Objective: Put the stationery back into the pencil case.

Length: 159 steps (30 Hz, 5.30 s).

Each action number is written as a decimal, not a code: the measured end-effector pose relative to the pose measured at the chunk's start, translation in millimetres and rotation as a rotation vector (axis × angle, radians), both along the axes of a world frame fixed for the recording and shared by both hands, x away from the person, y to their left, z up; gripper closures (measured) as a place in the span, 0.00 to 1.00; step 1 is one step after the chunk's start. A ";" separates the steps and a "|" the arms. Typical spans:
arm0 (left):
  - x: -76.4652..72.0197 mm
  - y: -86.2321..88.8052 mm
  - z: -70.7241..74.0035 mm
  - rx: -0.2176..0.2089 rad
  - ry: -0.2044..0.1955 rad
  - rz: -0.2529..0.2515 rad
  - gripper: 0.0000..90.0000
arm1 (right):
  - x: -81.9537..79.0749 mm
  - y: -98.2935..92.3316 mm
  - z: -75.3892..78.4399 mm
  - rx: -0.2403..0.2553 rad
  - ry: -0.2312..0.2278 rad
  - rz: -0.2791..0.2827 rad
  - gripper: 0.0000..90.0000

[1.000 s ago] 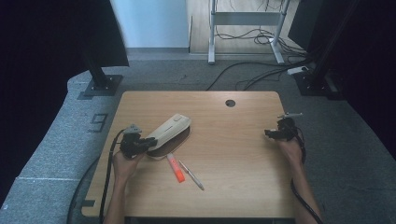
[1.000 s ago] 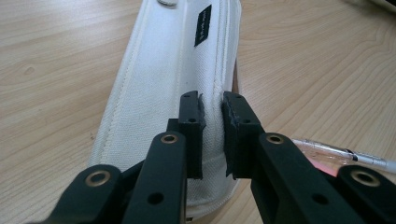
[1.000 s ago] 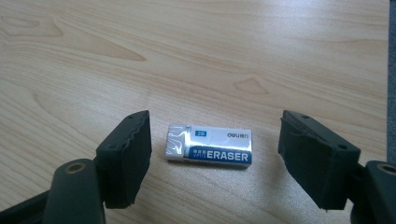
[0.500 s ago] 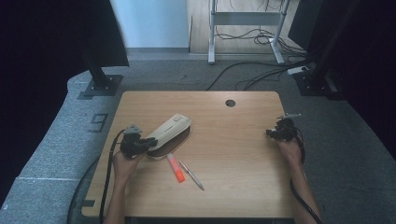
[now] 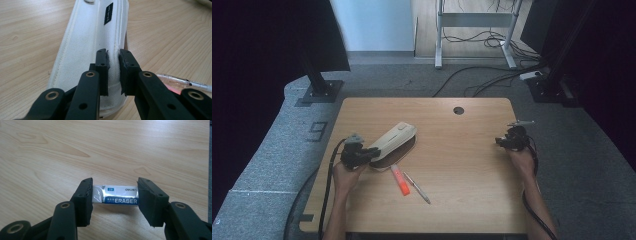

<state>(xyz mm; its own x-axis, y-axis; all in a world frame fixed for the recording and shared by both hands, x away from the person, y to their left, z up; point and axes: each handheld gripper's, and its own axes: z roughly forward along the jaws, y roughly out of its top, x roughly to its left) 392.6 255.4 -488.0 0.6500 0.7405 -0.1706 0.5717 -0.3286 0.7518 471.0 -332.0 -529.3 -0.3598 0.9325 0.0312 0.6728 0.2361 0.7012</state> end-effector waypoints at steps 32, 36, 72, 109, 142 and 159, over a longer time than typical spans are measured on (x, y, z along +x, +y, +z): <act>-1.5 -1.0 1.1 0.002 -0.006 -0.011 0.87 | -28.2 61.9 26.0 0.045 -0.031 0.206 0.52; -1.4 -0.5 1.1 -0.006 -0.003 -0.008 0.87 | -29.6 69.7 27.4 0.045 -0.034 0.224 0.52; -2.4 0.1 2.6 -0.015 0.000 -0.014 0.87 | -28.1 174.8 36.8 0.066 -0.051 0.433 0.52; -3.8 1.7 4.9 -0.031 0.002 -0.021 0.88 | -9.1 262.4 24.9 0.050 -0.035 0.531 0.52; -4.2 0.9 5.4 -0.053 0.008 -0.044 0.88 | 21.1 308.4 3.4 0.038 -0.022 0.516 0.52; -3.9 0.3 5.9 -0.071 0.008 -0.054 0.88 | 28.4 319.5 -4.7 0.039 -0.036 0.505 0.52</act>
<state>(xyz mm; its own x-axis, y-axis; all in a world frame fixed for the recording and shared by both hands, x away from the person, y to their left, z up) 388.7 255.7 -482.1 0.6873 0.6900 -0.2267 0.5602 -0.3050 0.7701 499.5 -12.5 -534.0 -0.7672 0.6400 0.0420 0.4564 0.4987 0.7369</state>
